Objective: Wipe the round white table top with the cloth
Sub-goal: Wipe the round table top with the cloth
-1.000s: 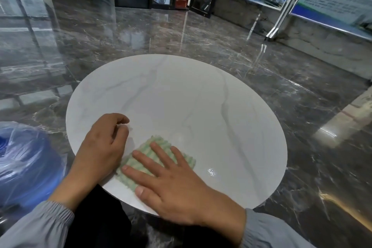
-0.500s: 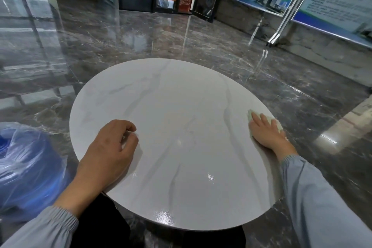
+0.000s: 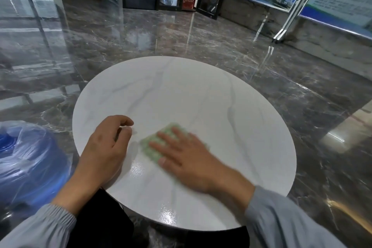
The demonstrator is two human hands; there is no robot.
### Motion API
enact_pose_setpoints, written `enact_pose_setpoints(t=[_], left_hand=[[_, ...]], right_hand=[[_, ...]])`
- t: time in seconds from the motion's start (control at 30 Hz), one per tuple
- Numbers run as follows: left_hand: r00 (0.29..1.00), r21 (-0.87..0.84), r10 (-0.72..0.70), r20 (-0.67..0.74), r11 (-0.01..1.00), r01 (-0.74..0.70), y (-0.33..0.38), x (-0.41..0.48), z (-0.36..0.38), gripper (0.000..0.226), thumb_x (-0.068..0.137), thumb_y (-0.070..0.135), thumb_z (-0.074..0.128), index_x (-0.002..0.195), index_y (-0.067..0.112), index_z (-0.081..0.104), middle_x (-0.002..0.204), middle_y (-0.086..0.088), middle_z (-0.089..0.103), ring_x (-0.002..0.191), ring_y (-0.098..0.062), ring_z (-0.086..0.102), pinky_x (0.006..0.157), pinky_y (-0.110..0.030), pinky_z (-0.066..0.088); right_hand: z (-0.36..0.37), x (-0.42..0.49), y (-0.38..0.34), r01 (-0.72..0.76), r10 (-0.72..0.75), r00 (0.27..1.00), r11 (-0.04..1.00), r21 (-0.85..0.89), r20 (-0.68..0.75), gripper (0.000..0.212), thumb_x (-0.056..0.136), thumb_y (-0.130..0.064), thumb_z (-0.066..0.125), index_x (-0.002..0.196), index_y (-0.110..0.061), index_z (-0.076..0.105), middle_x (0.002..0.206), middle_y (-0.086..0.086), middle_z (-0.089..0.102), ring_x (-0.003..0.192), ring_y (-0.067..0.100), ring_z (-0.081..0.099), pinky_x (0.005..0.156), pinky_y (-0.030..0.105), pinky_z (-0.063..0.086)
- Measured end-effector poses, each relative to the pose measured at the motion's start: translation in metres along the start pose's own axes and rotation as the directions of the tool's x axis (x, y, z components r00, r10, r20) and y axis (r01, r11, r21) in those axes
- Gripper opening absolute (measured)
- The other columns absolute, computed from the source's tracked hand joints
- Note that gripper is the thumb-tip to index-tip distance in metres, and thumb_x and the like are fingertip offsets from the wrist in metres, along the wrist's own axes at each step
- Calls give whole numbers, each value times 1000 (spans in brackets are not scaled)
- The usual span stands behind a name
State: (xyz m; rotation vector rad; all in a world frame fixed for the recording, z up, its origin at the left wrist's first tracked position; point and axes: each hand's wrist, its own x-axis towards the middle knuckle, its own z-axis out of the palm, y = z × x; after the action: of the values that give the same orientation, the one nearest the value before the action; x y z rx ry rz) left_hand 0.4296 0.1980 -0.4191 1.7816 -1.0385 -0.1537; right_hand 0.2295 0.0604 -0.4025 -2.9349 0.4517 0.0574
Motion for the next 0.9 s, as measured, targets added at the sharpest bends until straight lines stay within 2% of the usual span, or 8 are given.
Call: enact_pose_setpoints(t=[0.1, 0.23, 0.27, 0.4, 0.53, 0.67, 0.77, 0.9], left_hand=[[1000, -15, -24, 10, 1000, 24, -1, 0, 1, 23, 93, 37, 44, 105, 33, 63, 109, 23, 64, 106, 3, 59, 86, -12, 39], [999, -59, -36, -31, 998, 34, -1, -2, 0, 29, 92, 39, 41, 104, 29, 65, 106, 18, 67, 104, -7, 64, 86, -30, 44], [998, -72, -37, -46, 997, 33, -1, -2, 0, 30, 92, 40, 40, 104, 29, 65, 106, 17, 68, 103, -11, 66, 86, -33, 45], [992, -130, -69, -107, 990, 55, 1, -2, 0, 30, 94, 38, 40, 103, 26, 65, 106, 16, 68, 104, -19, 68, 85, -33, 43], [983, -198, -92, -157, 978, 60, -1, 0, 0, 32, 94, 42, 38, 107, 29, 64, 111, 17, 66, 108, -23, 67, 93, -45, 48], [974, -288, -105, -202, 957, 44, -10, 4, -1, 36, 98, 45, 36, 116, 34, 64, 123, 14, 64, 116, -25, 62, 100, -59, 49], [963, -356, -123, -241, 934, 31, -10, 3, -5, 37, 101, 48, 32, 117, 36, 64, 126, 12, 64, 116, -25, 62, 99, -59, 49], [960, -415, -139, -245, 910, 25, -5, 3, -7, 36, 103, 48, 30, 112, 41, 64, 125, 13, 66, 115, -20, 63, 100, -57, 49]], right_hand=[[-18, -1, 104, -413, 414, 910, 908, 64, -2, 53, 109, -53, 11, 160, -51, -1, 173, -13, 1, 159, 20, -4, 126, 51, 5], [-37, -57, 234, -804, 812, 583, 574, 155, 14, 59, 103, -56, 9, 159, -50, -7, 172, -13, -10, 159, 26, -8, 125, 58, 4], [-37, -68, 259, -854, 868, 496, 486, 188, 10, 62, 98, -67, 3, 158, -55, -3, 172, -15, -5, 159, 27, -6, 124, 58, 3], [-40, -61, 270, -908, 908, 417, 413, 72, 36, 70, 92, -68, -1, 160, -50, -2, 173, -12, -7, 159, 31, -10, 124, 62, -1], [-39, 8, 193, -745, 744, 667, 666, 36, 40, 56, 105, -57, 12, 158, -55, -6, 171, -17, -9, 159, 29, -11, 123, 63, -1], [-10, 56, 49, -289, 293, 955, 954, -79, 47, 56, 107, -55, 13, 160, -50, -5, 173, -13, -6, 159, 28, -12, 125, 57, -2], [4, 35, -50, 41, -41, 992, 999, -3, 120, 54, 107, -58, 15, 159, -53, -2, 172, -16, -9, 156, 22, -24, 120, 50, -21], [-6, 14, -47, 69, -77, 991, 994, 81, 106, 51, 109, -58, 16, 158, -57, 4, 170, -24, -8, 155, 9, -24, 121, 39, -20]])
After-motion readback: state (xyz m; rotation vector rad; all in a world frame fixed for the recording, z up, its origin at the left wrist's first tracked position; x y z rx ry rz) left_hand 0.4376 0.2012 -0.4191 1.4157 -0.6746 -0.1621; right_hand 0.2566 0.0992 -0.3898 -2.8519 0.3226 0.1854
